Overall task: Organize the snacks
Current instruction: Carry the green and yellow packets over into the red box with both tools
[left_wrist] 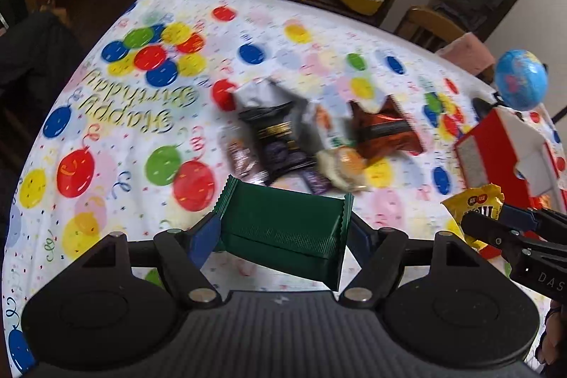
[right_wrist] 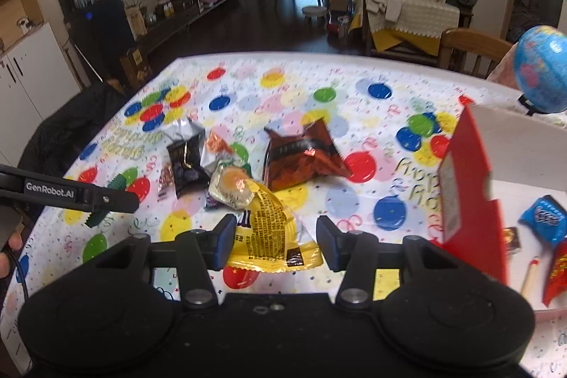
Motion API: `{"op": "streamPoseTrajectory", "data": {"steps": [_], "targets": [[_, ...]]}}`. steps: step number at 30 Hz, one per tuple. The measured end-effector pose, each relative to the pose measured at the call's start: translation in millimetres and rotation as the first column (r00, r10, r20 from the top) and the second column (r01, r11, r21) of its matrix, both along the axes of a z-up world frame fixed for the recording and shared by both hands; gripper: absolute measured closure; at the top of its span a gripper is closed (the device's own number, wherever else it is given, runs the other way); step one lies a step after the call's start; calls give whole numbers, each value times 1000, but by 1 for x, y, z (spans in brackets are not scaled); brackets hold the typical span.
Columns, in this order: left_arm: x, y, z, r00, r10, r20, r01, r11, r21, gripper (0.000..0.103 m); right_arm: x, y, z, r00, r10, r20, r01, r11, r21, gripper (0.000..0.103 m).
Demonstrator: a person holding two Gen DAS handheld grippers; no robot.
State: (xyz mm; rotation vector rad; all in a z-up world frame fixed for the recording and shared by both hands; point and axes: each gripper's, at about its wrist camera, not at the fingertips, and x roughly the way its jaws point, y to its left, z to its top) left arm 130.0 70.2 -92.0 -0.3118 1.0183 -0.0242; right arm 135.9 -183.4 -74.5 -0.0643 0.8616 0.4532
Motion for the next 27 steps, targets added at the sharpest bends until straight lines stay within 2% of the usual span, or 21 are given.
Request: {"op": "streamPoseTrajectory", "data": {"steps": [7,13,27], "targets": [[-5,-38,27,997,-64,51,63,998,20,28,-16,-25,28,998,-24,58,24,1000,5,55],[-7,-78,50,988,-120,97,117,992,35,28,-24,-59,44,995,-73,60,70,996,46,55],[10,-189,88,948,-259,187,248,965,82,28,-29,-148,70,975,-175,139,172,984,39,55]]}}
